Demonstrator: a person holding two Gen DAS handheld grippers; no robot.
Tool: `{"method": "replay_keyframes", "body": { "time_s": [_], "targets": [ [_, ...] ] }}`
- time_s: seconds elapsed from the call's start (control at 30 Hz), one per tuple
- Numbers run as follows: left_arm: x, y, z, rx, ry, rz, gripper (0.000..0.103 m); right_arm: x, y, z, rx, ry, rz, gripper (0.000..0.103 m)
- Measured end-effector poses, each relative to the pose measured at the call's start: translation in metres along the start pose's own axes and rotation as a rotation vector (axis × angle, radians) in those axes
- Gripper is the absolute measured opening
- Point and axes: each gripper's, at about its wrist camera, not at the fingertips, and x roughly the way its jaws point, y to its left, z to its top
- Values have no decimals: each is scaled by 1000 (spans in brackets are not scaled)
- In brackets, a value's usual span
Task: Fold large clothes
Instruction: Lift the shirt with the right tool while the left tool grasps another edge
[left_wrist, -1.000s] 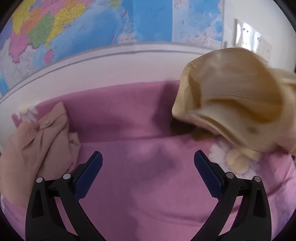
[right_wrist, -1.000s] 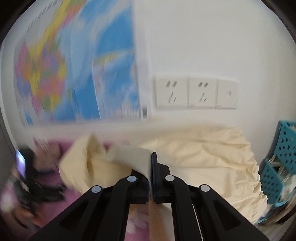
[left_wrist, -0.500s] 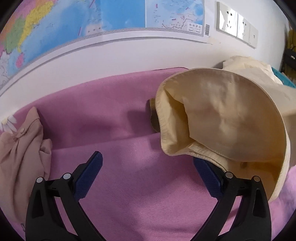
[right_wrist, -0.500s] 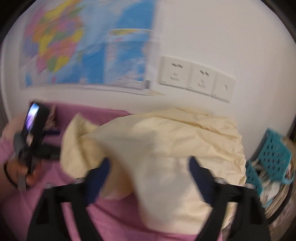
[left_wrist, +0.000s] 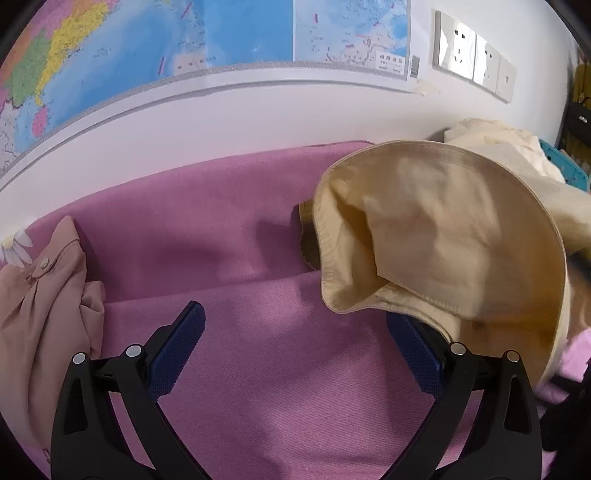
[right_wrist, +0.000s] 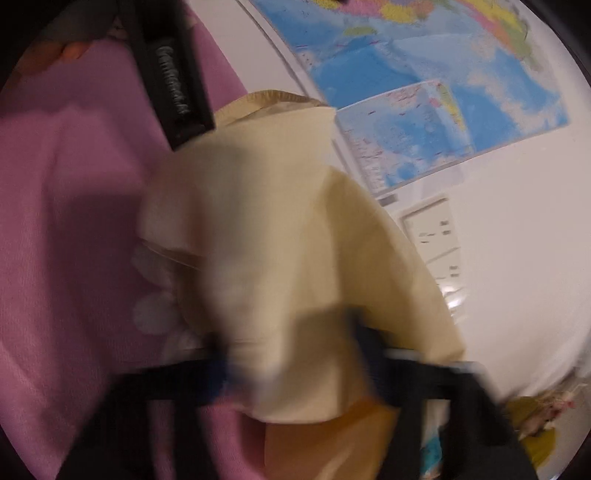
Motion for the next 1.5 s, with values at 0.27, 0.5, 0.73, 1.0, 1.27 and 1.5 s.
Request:
{"method": "replay_keyframes", "body": {
  "time_s": [0.27, 0.5, 0.73, 1.0, 1.27, 1.5],
  "targets": [
    [-63, 19, -1, 47, -212, -205, 98, -51, -186, 18, 527, -155, 150, 3],
    [-78, -19, -5, 200, -271, -387, 98, -47, -270, -12, 753, -179, 206, 3],
    [-50, -90, 33, 282, -296, -417, 98, -59, -298, -43, 891, -218, 239, 3],
    [-35, -122, 70, 302, -464, -481, 70, -63, -326, -68, 977, -245, 226, 3],
    [-57, -160, 110, 351, -478, -481, 10, -68, -378, -102, 1073, -256, 165, 2],
    [-146, -179, 160, 346, -622, -492, 8, -136, -460, -114, 1119, -366, 20, 2]
  ]
}}
